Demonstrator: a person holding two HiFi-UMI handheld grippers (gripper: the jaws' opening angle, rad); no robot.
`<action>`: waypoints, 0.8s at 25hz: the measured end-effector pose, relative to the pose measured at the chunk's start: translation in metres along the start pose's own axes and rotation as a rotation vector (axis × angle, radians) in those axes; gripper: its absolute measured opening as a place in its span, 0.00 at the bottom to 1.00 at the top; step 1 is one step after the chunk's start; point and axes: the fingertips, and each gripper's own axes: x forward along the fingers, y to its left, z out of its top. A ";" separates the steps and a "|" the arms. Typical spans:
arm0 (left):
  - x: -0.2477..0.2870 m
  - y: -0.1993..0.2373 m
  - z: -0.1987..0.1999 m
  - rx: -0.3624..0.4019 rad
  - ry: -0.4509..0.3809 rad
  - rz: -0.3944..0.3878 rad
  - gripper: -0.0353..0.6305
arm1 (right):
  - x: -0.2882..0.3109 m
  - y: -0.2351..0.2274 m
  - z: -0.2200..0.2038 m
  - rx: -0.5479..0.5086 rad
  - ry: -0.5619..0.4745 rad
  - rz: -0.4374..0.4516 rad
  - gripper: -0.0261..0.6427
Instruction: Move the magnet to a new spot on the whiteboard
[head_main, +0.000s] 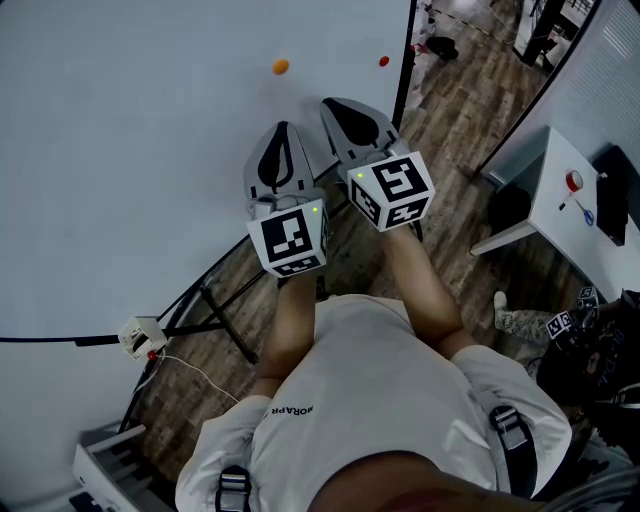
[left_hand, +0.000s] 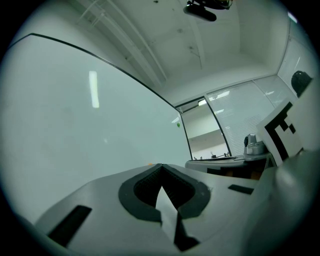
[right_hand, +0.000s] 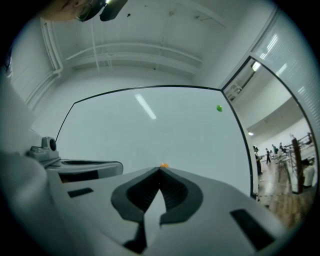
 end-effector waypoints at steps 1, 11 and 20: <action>0.000 0.000 0.000 0.001 0.001 0.000 0.06 | 0.000 0.001 0.000 0.001 0.001 -0.001 0.06; -0.001 -0.002 0.000 0.002 -0.003 -0.003 0.06 | -0.007 0.006 -0.005 0.003 0.009 -0.003 0.06; 0.000 -0.009 0.002 0.012 -0.005 -0.003 0.06 | -0.015 0.003 -0.004 -0.009 0.009 -0.011 0.06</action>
